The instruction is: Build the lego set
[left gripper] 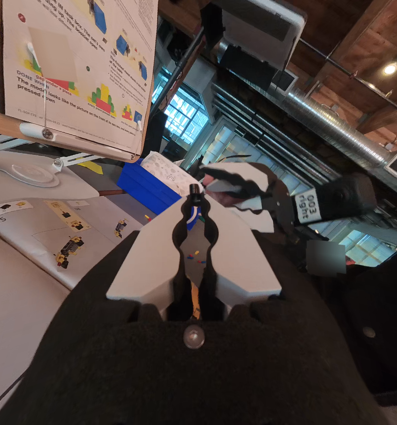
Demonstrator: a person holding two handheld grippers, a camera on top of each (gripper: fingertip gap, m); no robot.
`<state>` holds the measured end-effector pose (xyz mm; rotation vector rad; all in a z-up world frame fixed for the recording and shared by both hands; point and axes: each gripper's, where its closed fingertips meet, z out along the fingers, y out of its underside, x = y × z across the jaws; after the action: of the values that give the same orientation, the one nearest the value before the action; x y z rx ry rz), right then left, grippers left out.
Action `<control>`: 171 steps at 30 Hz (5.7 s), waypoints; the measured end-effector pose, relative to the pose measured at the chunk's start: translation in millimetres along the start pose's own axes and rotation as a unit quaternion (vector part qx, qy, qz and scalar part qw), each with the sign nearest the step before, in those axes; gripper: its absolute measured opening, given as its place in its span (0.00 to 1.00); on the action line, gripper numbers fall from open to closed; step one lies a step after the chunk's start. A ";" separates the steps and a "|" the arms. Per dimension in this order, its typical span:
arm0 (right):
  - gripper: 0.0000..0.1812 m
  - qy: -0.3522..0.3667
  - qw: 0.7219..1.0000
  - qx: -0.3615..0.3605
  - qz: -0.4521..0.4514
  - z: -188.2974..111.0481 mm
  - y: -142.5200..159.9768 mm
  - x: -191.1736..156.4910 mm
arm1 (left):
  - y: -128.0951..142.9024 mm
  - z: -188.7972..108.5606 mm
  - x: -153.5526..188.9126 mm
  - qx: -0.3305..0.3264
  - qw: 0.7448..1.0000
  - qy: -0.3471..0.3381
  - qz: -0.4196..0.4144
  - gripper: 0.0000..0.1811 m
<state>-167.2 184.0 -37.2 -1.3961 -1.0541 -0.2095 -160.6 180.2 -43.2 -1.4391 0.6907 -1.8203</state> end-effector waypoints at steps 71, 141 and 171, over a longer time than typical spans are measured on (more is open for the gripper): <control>0.11 -0.254 0.894 -0.230 0.288 -108.3 52.0 -250.2 | -48.4 -71.1 -75.9 0.012 0.977 -0.180 0.114 0.13; 0.10 -0.135 0.795 0.122 0.578 -55.5 19.8 -32.3 | 55.0 7.4 18.4 -0.164 0.881 -0.040 0.443 0.04; 0.07 -0.247 0.575 0.218 0.749 -53.5 36.6 -31.9 | 65.6 21.3 15.1 -0.165 0.838 -0.089 0.512 0.04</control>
<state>-134.6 132.2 -75.6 -1.4347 0.0367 1.6665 -128.9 128.7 -79.5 -1.0499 1.3824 -0.7364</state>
